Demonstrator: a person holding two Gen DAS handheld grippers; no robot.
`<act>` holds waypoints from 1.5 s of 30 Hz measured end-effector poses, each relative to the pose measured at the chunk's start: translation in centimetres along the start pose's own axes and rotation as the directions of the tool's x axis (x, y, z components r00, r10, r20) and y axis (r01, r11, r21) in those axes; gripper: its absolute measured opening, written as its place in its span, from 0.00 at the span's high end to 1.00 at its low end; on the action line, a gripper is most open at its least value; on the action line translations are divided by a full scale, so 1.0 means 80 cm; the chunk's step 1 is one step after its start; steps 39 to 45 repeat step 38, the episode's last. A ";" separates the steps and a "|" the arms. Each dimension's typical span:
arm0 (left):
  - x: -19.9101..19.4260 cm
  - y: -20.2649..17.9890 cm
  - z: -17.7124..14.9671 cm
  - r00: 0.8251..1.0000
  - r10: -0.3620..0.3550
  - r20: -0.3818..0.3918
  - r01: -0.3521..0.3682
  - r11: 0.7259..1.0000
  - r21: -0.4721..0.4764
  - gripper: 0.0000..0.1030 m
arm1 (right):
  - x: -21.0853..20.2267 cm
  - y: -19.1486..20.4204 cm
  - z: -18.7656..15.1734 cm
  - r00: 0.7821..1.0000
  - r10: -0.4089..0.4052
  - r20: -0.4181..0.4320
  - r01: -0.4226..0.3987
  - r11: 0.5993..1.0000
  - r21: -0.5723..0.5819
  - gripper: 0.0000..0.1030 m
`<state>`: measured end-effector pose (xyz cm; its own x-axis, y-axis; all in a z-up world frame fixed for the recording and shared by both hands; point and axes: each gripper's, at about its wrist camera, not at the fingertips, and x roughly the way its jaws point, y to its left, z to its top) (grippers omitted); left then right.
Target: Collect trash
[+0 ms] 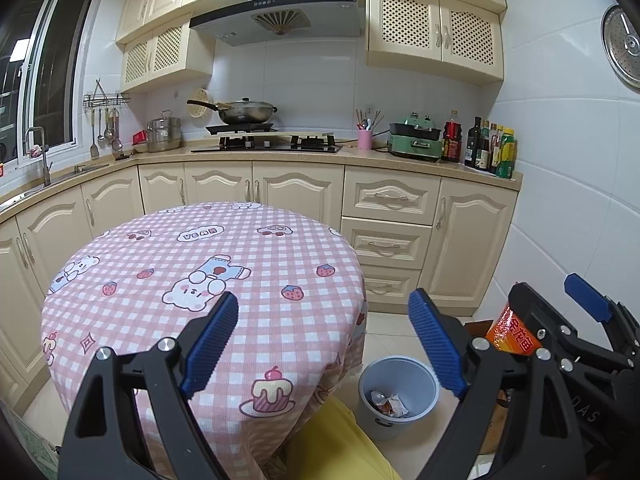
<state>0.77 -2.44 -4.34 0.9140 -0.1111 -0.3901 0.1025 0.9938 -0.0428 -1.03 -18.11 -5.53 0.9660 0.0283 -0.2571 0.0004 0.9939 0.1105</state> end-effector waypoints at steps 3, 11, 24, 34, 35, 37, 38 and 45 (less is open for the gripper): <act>-0.001 0.000 0.000 1.000 0.002 0.000 -0.002 1.000 0.001 0.17 | 0.000 0.000 0.000 1.000 0.000 -0.001 0.000 1.000 -0.001 0.12; -0.003 0.001 0.000 1.000 0.004 0.002 -0.004 1.000 0.002 0.17 | -0.001 0.001 0.000 1.000 0.000 -0.003 0.000 1.000 -0.003 0.12; -0.005 -0.001 0.001 1.000 0.000 -0.004 0.000 1.000 -0.002 0.17 | -0.002 0.001 0.000 1.000 -0.001 -0.004 0.001 1.000 -0.002 0.12; -0.005 -0.002 0.000 1.000 0.002 0.001 -0.002 1.000 -0.004 0.17 | -0.003 0.000 -0.001 1.000 -0.002 -0.003 0.002 1.000 -0.002 0.12; -0.005 -0.002 0.000 1.000 0.003 0.000 -0.003 1.000 -0.005 0.17 | -0.003 0.001 -0.001 1.000 -0.002 -0.004 0.002 1.000 -0.001 0.12; -0.004 -0.001 0.000 1.000 0.003 0.000 -0.003 1.000 -0.005 0.17 | -0.003 0.001 -0.001 1.000 -0.002 -0.004 0.002 1.000 -0.001 0.12; -0.004 -0.001 0.000 1.000 0.007 0.001 -0.007 1.000 -0.006 0.17 | -0.003 0.001 -0.001 1.000 -0.003 -0.004 0.003 1.000 -0.001 0.12; -0.004 -0.001 0.000 1.000 0.007 0.001 -0.007 1.000 -0.006 0.17 | -0.003 0.001 -0.001 1.000 -0.003 -0.004 0.003 1.000 -0.001 0.12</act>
